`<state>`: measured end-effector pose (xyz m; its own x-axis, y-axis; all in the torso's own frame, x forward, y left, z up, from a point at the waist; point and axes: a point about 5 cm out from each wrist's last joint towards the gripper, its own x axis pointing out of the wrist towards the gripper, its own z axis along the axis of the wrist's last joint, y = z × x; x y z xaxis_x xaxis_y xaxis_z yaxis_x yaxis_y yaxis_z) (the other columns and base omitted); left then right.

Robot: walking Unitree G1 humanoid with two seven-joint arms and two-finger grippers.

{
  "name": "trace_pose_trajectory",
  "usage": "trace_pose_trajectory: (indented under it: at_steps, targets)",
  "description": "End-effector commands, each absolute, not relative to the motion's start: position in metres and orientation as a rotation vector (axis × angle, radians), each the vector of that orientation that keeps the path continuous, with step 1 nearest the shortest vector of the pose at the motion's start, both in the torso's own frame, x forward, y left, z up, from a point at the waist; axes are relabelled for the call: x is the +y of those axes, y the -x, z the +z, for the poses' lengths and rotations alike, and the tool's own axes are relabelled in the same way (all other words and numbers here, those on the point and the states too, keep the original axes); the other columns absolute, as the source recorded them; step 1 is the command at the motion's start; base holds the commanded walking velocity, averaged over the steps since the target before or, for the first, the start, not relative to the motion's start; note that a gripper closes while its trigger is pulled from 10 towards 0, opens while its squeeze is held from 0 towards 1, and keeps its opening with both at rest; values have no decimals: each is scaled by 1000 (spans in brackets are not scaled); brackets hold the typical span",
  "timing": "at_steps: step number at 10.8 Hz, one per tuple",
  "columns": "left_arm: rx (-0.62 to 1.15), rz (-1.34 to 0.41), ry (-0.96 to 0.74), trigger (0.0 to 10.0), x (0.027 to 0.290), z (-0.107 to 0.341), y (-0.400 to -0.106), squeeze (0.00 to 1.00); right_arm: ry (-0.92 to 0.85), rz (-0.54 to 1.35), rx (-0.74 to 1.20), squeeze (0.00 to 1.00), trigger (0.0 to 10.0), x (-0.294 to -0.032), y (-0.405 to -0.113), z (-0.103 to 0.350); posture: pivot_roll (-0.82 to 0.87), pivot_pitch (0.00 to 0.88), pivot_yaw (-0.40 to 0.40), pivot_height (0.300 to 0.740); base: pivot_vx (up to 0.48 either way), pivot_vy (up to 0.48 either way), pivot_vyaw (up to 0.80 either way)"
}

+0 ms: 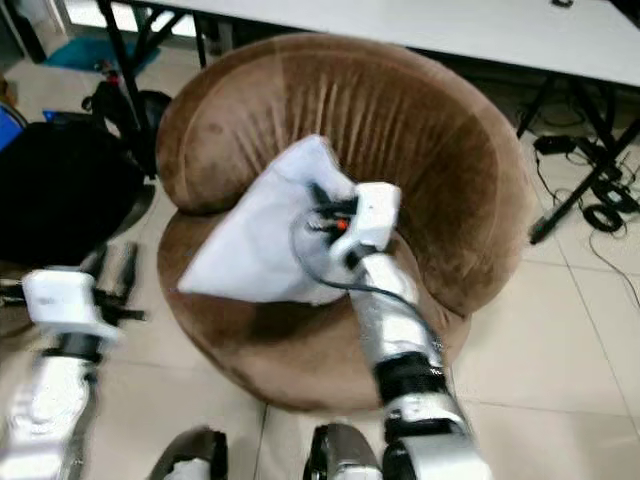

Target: Move the pillow to the sofa from floor

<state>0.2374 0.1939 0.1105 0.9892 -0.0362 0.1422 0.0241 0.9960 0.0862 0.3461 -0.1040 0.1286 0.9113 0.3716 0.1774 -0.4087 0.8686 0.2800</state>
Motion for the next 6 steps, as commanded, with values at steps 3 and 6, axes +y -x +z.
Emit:
trace_pose_trajectory:
  at_steps: [3, 6]
  targets:
    - [-156, -55, -102, 10000, 195, 112, -233, 0, -328, 419, -157, 0, 10000, -99, -348, 136, 132, 114, -71, 675, 0, 0, 0]
    - [-190, -78, -109, 10000, 192, 117, -230, 0, -316, 393, -234, 0, 10000, -111, -362, 160, 135, 127, -79, 675, 0, 0, 0]
